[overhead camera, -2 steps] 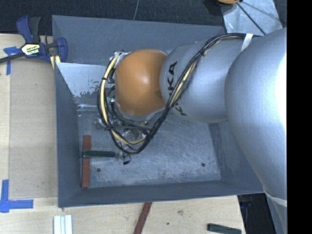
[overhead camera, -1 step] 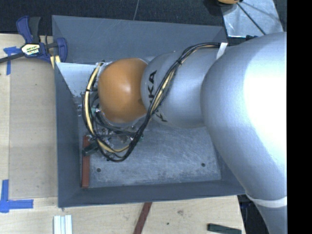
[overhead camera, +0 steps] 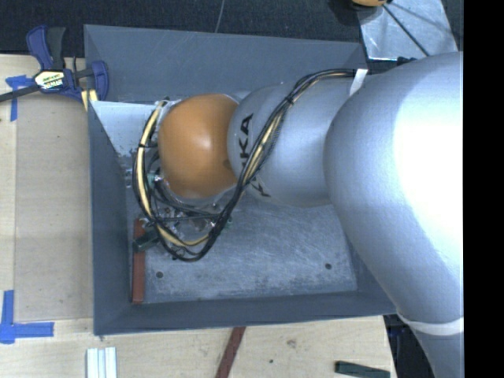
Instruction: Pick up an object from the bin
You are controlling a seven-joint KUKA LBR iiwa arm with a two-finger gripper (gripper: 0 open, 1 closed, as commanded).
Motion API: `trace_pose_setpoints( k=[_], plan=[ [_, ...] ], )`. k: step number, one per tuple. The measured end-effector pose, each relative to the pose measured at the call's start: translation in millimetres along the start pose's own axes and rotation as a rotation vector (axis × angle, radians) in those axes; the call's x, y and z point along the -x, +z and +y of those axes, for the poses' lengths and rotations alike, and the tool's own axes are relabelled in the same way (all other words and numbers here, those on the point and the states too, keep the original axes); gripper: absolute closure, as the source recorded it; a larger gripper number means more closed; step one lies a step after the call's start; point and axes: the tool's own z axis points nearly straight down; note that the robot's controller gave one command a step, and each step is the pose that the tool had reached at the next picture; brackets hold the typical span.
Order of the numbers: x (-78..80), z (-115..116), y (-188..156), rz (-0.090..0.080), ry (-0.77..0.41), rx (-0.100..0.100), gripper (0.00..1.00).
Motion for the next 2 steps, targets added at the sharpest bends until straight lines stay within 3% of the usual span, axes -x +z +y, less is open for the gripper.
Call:
trace_pose_setpoints(
  k=[1, 2],
  plan=[
    [-4.7, 1, 4, -0.005, -0.047, -0.003, 1.0],
    [-3.1, 0, -124, 0.002, -0.026, 0.0, 1.0]
  ],
)
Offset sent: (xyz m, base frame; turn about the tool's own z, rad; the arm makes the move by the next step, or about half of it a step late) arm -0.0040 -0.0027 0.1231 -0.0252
